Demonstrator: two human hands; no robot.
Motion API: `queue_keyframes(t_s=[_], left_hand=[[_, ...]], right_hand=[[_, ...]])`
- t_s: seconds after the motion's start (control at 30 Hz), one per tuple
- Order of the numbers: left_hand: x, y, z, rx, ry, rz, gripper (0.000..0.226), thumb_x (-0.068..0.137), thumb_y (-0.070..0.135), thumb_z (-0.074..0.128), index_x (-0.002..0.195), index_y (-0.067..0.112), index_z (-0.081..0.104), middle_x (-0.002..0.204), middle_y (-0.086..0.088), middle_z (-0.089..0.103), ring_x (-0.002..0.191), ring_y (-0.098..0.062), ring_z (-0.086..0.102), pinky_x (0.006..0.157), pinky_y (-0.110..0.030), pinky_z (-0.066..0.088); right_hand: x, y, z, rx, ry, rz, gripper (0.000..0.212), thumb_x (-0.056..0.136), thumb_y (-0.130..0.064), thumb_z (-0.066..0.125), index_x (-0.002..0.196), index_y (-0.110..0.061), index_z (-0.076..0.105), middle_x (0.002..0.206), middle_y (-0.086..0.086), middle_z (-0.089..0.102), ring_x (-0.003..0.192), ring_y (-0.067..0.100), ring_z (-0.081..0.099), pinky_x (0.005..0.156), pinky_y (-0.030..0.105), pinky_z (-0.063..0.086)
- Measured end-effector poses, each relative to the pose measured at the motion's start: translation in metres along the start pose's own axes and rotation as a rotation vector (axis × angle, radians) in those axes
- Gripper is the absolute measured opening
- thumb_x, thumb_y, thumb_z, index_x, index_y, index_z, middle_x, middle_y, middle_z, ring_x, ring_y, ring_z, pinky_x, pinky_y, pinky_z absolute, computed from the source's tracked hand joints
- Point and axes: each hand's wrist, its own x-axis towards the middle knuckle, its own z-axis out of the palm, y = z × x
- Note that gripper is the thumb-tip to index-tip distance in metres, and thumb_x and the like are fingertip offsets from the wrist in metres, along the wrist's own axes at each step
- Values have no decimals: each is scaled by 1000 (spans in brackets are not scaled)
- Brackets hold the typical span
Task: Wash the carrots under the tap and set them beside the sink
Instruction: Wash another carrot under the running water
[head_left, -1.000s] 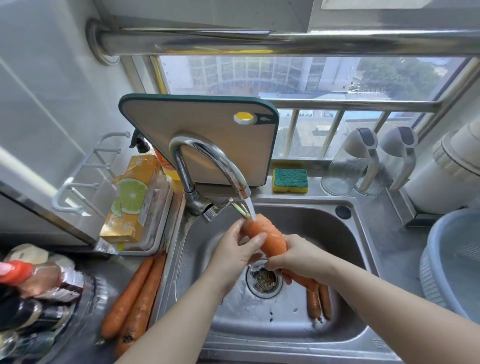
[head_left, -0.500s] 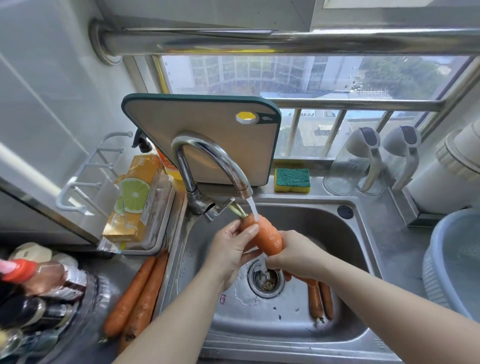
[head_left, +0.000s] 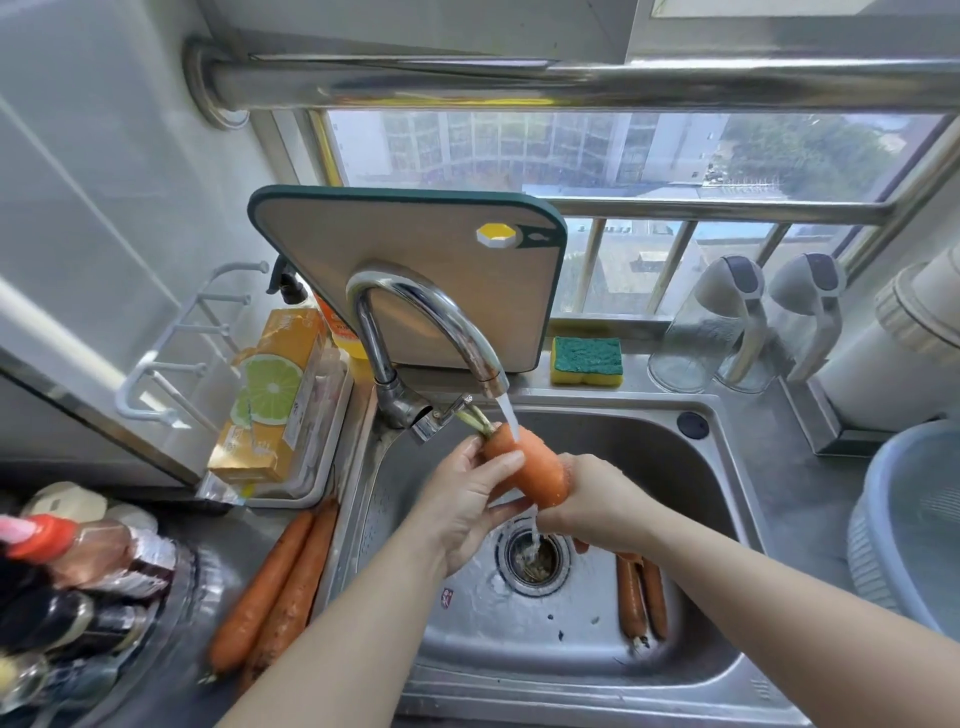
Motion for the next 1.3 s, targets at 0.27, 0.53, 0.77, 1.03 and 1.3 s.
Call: queue_keyframes(t_s=[0.27, 0.53, 0.77, 1.03, 1.3], left_hand=[[1, 2, 2, -4, 26, -3, 27, 88, 4, 59, 112, 18, 58, 120, -13, 60, 106, -27, 61, 78, -39, 55], [3, 6, 0, -50, -23, -29, 30, 87, 3, 60, 113, 19, 59, 119, -15, 60, 111, -29, 58, 80, -48, 55], [2, 10, -4, -92, -97, -40, 36, 89, -2, 53, 117, 19, 57, 114, -10, 61, 107, -26, 59, 88, -54, 49], [1, 9, -4, -164, -92, -57, 39, 89, -5, 52, 120, 18, 57, 117, -12, 61, 108, -28, 59, 89, -58, 47], [2, 5, -7, -133, -111, -53, 38, 88, -6, 52, 117, 18, 59, 123, -14, 59, 117, -31, 55, 90, -59, 47]], right_hand=[[2, -1, 0, -27, 32, -21, 25, 67, -17, 68, 89, -13, 59, 72, 5, 65, 53, 16, 61, 55, 32, 56], [4, -4, -2, -62, 56, -28, 22, 66, -20, 69, 85, -17, 58, 70, 1, 63, 55, 15, 61, 57, 32, 55], [3, -6, -6, -70, 53, -50, 22, 67, -20, 69, 87, -16, 60, 76, 5, 66, 59, 18, 64, 62, 38, 58], [3, -6, -6, -89, 72, -48, 19, 66, -19, 68, 82, -17, 59, 72, 3, 65, 63, 20, 66, 62, 39, 58], [5, -3, -5, -79, 61, -36, 22, 65, -22, 69, 83, -17, 58, 72, 1, 64, 62, 19, 65, 63, 40, 58]])
